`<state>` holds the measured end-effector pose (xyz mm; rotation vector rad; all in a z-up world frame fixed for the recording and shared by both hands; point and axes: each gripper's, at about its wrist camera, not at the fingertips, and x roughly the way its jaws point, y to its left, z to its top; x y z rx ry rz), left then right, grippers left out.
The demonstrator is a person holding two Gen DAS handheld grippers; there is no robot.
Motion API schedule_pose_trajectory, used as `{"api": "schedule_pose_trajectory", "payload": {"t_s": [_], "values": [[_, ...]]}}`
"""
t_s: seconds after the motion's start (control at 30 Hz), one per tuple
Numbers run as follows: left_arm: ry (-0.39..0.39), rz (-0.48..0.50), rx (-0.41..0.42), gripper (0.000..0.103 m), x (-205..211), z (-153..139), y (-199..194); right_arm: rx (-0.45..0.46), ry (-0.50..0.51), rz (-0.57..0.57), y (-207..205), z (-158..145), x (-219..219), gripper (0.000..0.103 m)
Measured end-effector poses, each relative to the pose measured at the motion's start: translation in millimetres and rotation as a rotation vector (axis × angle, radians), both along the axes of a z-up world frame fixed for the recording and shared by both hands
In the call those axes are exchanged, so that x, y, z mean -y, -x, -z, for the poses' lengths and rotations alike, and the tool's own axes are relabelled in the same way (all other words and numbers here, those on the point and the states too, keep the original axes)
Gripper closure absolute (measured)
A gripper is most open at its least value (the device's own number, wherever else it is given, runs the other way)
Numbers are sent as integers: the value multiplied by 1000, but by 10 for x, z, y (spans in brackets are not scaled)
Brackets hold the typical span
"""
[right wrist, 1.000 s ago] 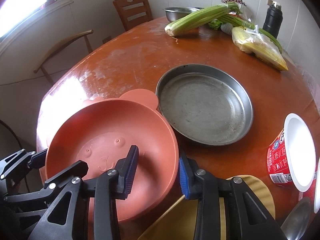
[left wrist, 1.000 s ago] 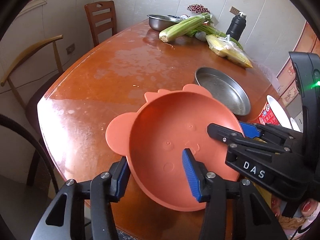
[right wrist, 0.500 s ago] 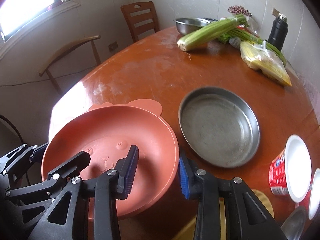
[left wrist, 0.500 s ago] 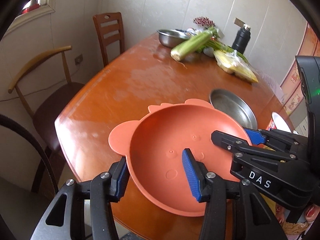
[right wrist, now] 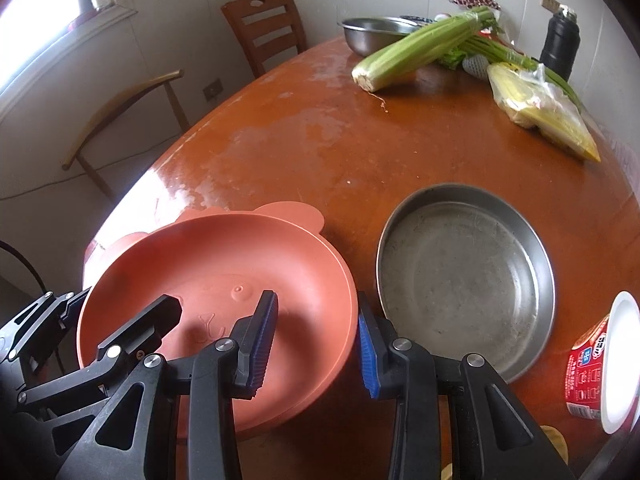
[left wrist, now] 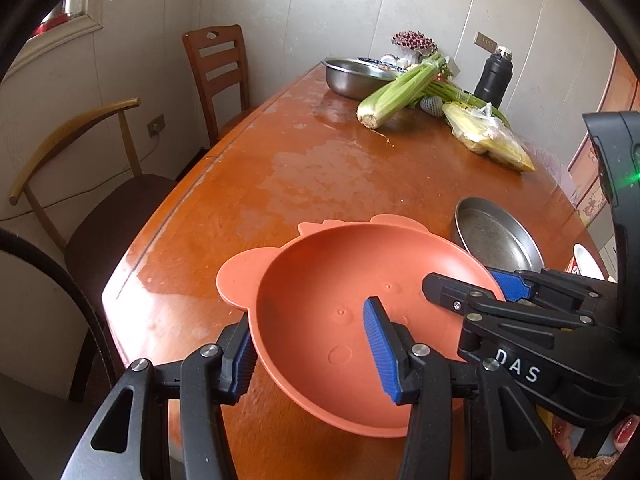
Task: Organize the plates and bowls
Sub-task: 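Lift the orange plate with the left tool and lower it beside the steel pan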
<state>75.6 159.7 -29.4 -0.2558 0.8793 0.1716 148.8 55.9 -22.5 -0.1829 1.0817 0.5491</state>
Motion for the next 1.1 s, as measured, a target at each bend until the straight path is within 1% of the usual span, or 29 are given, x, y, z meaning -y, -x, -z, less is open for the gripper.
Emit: {"api": "schedule_pose_trajectory", "payload": {"t_s": [0.3,0.47,0.63,0.9,1.1], "values": [[0,22,-23,54,-21,121,-184,-7,-27,38,-57,25,71,65],[7,33,-25,54,-3,134,-238,-20,-48,60,-66,21,136,65],[1,59,-23,54,62,134,-291,-14,-39,86,-89,23,191,65],[9,73,-26,53,92,135,-307,-30,-64,114,-98,9,273,64],[-11,63,-35,52,84,144,-305,-11,-69,119,-66,-34,281,64]]}}
